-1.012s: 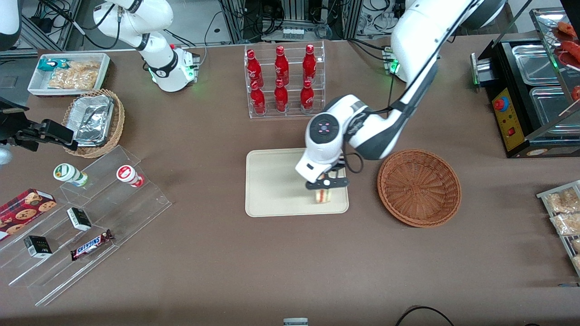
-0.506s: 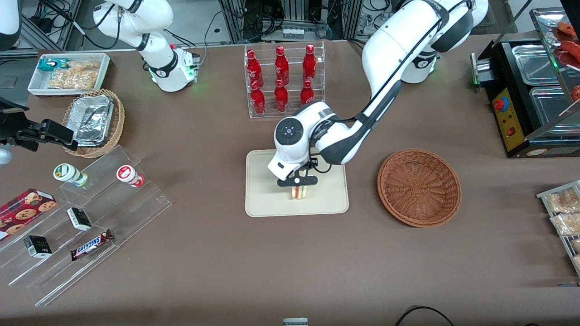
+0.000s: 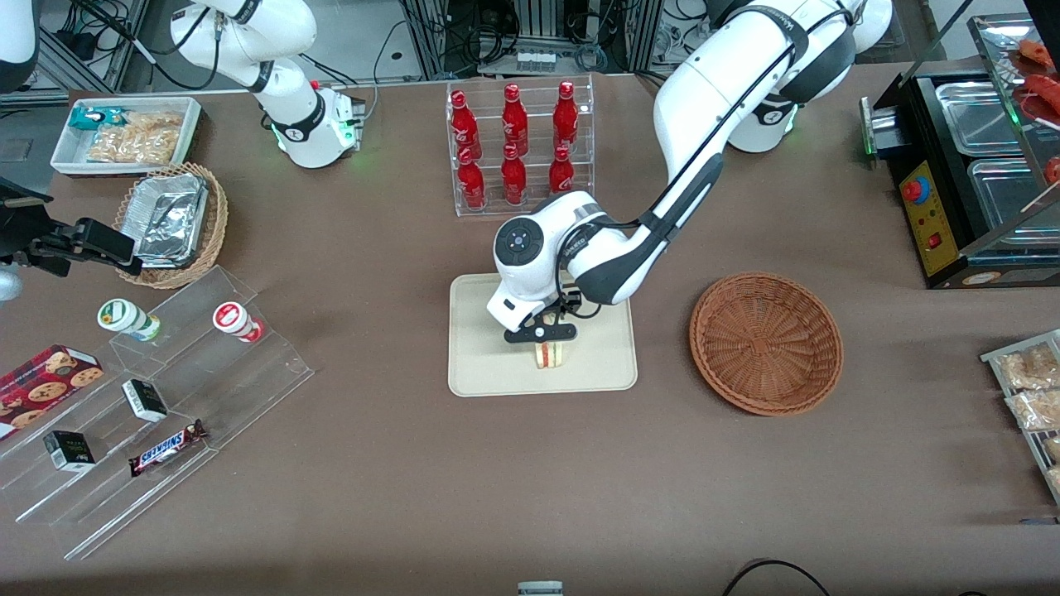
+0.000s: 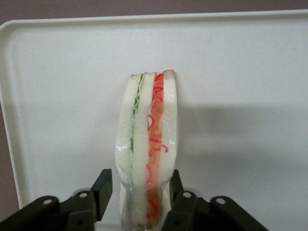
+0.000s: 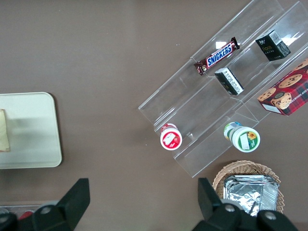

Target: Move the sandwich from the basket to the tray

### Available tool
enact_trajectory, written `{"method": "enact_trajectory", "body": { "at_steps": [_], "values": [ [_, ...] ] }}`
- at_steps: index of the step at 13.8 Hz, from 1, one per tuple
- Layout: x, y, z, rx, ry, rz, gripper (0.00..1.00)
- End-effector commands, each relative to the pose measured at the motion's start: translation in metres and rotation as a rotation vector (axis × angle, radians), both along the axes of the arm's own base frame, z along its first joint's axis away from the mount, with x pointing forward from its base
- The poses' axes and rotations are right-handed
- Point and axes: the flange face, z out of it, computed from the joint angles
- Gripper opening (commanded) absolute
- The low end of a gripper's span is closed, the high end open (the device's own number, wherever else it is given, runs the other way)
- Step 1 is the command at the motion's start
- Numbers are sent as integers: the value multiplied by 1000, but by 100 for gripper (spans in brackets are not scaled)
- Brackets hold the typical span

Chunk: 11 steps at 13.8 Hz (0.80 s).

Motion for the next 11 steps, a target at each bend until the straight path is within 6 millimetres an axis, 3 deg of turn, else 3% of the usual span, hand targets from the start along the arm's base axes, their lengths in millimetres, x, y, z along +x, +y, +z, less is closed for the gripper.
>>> {"method": "enact_trajectory", "body": {
  "at_steps": [1,3,4,5,7,11],
  "values": [
    [11,7,36,13,-50,30,100],
    [20,20,67,30,-66,83,100],
    [39,43,85,33,-95,131,100],
    [45,55,99,32,-105,155,100],
    [64,93,116,77,-87,218,100],
    [79,163,140,118,-70,236,100]
  ]
}}
